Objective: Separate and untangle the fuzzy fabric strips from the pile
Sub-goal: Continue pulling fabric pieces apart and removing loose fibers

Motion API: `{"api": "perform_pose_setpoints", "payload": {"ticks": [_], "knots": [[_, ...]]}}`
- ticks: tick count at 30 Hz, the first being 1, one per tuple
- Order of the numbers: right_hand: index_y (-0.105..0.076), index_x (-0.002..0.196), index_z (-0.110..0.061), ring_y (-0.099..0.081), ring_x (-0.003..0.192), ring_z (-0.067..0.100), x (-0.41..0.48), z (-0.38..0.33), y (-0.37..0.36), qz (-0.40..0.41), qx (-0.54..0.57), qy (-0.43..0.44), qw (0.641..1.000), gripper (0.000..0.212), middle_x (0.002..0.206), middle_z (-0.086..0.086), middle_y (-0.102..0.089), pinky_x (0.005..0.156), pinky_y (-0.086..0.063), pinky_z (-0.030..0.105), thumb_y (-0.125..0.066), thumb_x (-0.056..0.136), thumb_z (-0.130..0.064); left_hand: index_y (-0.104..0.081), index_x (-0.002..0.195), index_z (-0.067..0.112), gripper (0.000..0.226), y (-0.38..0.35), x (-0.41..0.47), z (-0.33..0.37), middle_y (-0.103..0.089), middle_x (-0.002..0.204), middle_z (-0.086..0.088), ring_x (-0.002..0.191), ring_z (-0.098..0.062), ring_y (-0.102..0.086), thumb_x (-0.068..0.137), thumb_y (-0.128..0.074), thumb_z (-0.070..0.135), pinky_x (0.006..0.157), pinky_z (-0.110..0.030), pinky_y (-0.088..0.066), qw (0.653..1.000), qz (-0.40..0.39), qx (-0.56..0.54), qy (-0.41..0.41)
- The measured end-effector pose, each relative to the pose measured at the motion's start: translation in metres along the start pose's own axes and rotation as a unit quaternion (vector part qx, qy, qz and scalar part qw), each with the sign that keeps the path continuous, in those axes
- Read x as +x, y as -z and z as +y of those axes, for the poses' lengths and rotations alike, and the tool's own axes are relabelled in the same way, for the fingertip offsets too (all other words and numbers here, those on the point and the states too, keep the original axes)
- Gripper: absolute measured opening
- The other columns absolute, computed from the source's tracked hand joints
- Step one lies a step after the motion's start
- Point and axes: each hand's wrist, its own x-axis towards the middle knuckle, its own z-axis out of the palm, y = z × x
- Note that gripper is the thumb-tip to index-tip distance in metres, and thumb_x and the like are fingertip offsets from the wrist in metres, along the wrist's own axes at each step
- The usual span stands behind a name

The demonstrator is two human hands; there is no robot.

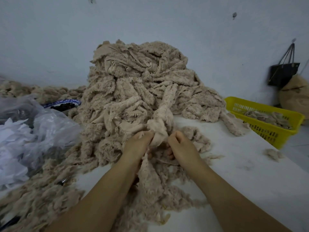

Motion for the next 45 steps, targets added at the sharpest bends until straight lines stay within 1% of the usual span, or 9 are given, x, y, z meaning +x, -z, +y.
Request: {"api": "perform_pose_setpoints", "payload": {"ticks": [5, 11, 16, 20, 23, 28, 33, 40, 45], "knots": [[-0.056, 0.115, -0.040, -0.066, 0.089, -0.002, 0.000, -0.006, -0.007, -0.021, 0.065, -0.006, 0.998, 0.054, 0.104, -0.015, -0.068, 0.070, -0.052, 0.016, -0.052, 0.075, -0.077, -0.071, 0.095, 0.030, 0.015, -0.010, -0.021, -0.002, -0.073, 0.081, 0.016, 0.075, 0.000, -0.067, 0.096, -0.056, 0.029, 0.067, -0.018, -0.054, 0.956, -0.048, 0.207, -0.200], [-0.045, 0.068, -0.020, -0.048, 0.055, 0.014, 0.007, -0.004, 0.007, 0.072, -0.038, -0.053, 0.995, 0.040, 0.061, -0.001, -0.048, 0.054, -0.037, 0.029, -0.044, 0.101, -0.042, -0.059, 0.079, 0.036, 0.016, -0.013, -0.023, -0.003, -0.065, 0.073, 0.010, 0.068, 0.000, -0.059, 0.095, -0.060, 0.035, 0.053, -0.013, -0.040, 0.920, -0.045, 0.307, -0.240], [-0.050, 0.074, -0.017, -0.051, 0.043, 0.005, 0.004, -0.005, 0.008, 0.078, -0.038, -0.061, 0.994, 0.039, 0.059, -0.001, -0.058, 0.045, -0.039, 0.024, -0.041, 0.102, -0.044, -0.069, 0.080, 0.023, 0.015, -0.009, -0.020, 0.008, -0.071, 0.068, 0.004, 0.058, -0.003, -0.065, 0.094, -0.066, 0.026, 0.049, -0.017, -0.049, 0.993, -0.001, 0.027, -0.116], [-0.055, 0.075, -0.015, -0.050, 0.038, 0.002, 0.001, -0.008, 0.001, 0.035, -0.014, -0.085, 0.996, 0.040, 0.050, -0.005, -0.061, 0.040, -0.038, 0.018, -0.043, 0.101, -0.044, -0.066, 0.100, 0.000, 0.024, 0.001, -0.019, 0.012, -0.062, 0.057, -0.008, 0.038, -0.013, -0.055, 0.095, -0.062, 0.023, 0.034, -0.017, -0.040, 0.976, -0.080, -0.200, 0.021], [-0.054, 0.071, -0.015, -0.054, 0.041, 0.006, -0.004, -0.010, 0.005, 0.008, 0.052, -0.096, 0.994, 0.038, 0.052, -0.004, -0.065, 0.038, -0.037, 0.014, -0.046, 0.100, -0.037, -0.061, 0.103, 0.002, 0.028, 0.004, -0.016, 0.012, -0.046, 0.046, -0.005, 0.029, -0.008, -0.035, 0.096, -0.057, 0.029, 0.028, -0.017, -0.029, 0.965, -0.143, -0.211, 0.055], [-0.059, 0.076, -0.014, -0.060, 0.048, 0.006, -0.006, -0.011, 0.004, -0.029, 0.056, -0.070, 0.996, 0.032, 0.063, 0.000, -0.072, 0.044, -0.044, 0.015, -0.045, 0.099, -0.031, -0.069, 0.108, 0.004, 0.049, 0.005, -0.013, 0.011, -0.054, 0.054, -0.005, 0.031, -0.007, -0.038, 0.087, -0.064, 0.048, 0.030, -0.015, -0.031, 0.968, -0.172, -0.177, 0.053], [-0.065, 0.081, -0.016, -0.060, 0.053, 0.005, -0.008, -0.010, -0.002, -0.084, 0.011, -0.039, 0.996, 0.034, 0.065, -0.003, -0.071, 0.050, -0.045, 0.015, -0.044, 0.100, -0.035, -0.061, 0.096, 0.000, 0.031, 0.009, -0.014, 0.015, -0.052, 0.057, -0.011, 0.035, -0.012, -0.040, 0.093, -0.058, 0.031, 0.030, -0.016, -0.028, 0.955, -0.241, -0.117, 0.127], [-0.065, 0.069, -0.024, -0.059, 0.052, 0.001, -0.014, -0.015, -0.005, -0.101, -0.104, 0.017, 0.989, 0.041, 0.059, -0.012, -0.067, 0.052, -0.044, 0.012, -0.043, 0.100, -0.038, -0.055, 0.081, 0.007, 0.032, 0.003, -0.009, 0.013, -0.041, 0.039, 0.000, 0.031, -0.007, -0.039, 0.104, -0.048, 0.028, 0.033, -0.016, -0.036, 0.960, -0.086, -0.243, 0.109], [-0.061, 0.069, -0.024, -0.058, 0.055, -0.004, -0.014, -0.014, -0.006, -0.105, -0.157, 0.033, 0.982, 0.041, 0.060, -0.015, -0.064, 0.052, -0.039, 0.008, -0.042, 0.100, -0.043, -0.059, 0.068, 0.007, 0.050, 0.002, -0.007, 0.016, -0.049, 0.046, -0.006, 0.038, -0.010, -0.046, 0.105, -0.044, 0.036, 0.035, -0.018, -0.041, 0.982, -0.060, -0.163, 0.074]]}}
